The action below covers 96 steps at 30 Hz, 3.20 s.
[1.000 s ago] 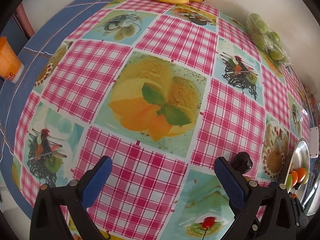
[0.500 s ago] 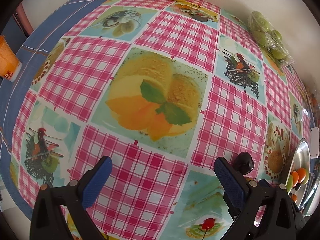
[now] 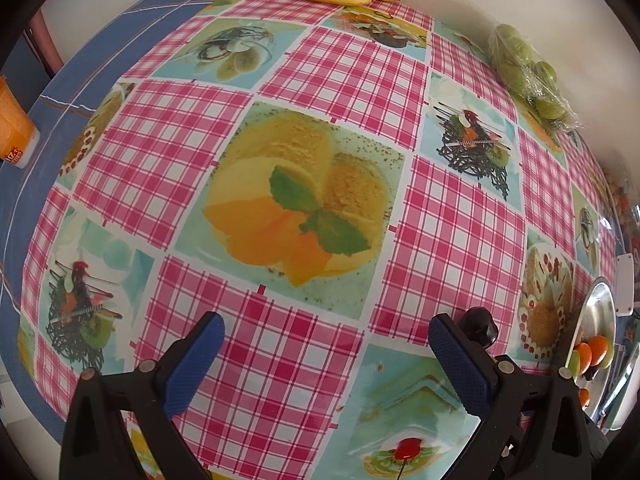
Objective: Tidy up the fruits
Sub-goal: 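Lower the left gripper toward the dark plum while the right gripper closes on the brown kiwi, then close the left gripper on the dark plum while the right gripper holds the kiwi, then carry the plum with the left gripper while the right gripper carries the kiwi over the bowl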
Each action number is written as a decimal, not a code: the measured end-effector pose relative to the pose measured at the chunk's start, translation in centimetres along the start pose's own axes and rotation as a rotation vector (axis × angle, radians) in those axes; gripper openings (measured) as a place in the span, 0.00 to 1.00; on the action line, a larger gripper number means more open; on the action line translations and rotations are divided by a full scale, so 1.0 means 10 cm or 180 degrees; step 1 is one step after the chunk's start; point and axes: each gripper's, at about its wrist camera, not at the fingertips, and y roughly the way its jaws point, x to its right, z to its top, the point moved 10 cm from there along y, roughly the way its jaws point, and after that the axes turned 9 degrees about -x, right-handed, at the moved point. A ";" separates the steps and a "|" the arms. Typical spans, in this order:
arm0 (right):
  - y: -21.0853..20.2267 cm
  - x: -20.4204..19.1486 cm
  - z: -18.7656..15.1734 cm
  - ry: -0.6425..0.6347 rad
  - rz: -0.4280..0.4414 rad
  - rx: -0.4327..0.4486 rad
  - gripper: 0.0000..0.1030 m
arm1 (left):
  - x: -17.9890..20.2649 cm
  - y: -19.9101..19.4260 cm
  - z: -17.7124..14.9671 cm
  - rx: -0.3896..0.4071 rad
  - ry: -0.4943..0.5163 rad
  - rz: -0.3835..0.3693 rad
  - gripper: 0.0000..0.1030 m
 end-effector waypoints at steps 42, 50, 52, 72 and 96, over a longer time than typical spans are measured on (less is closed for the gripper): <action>-0.28 0.50 -0.13 0.0512 0.0071 0.0053 0.27 | 0.96 0.04 -0.11 0.0053 0.0822 -0.0394 0.72; -0.27 0.51 -0.15 0.0529 0.0071 0.0047 0.27 | 0.96 0.05 -0.12 0.0040 0.0831 -0.0404 0.55; -0.27 0.52 -0.15 0.0530 0.0069 0.0048 0.27 | 0.97 0.05 -0.11 0.0033 0.0815 -0.0423 0.50; -0.33 0.51 -0.13 0.0541 0.0082 0.0082 0.27 | 1.04 -0.10 -0.08 0.0085 0.0809 -0.0602 0.32; -0.77 0.71 -0.10 0.0713 0.0078 0.0390 0.27 | 1.06 -0.71 0.01 0.0522 0.0705 -0.0764 0.32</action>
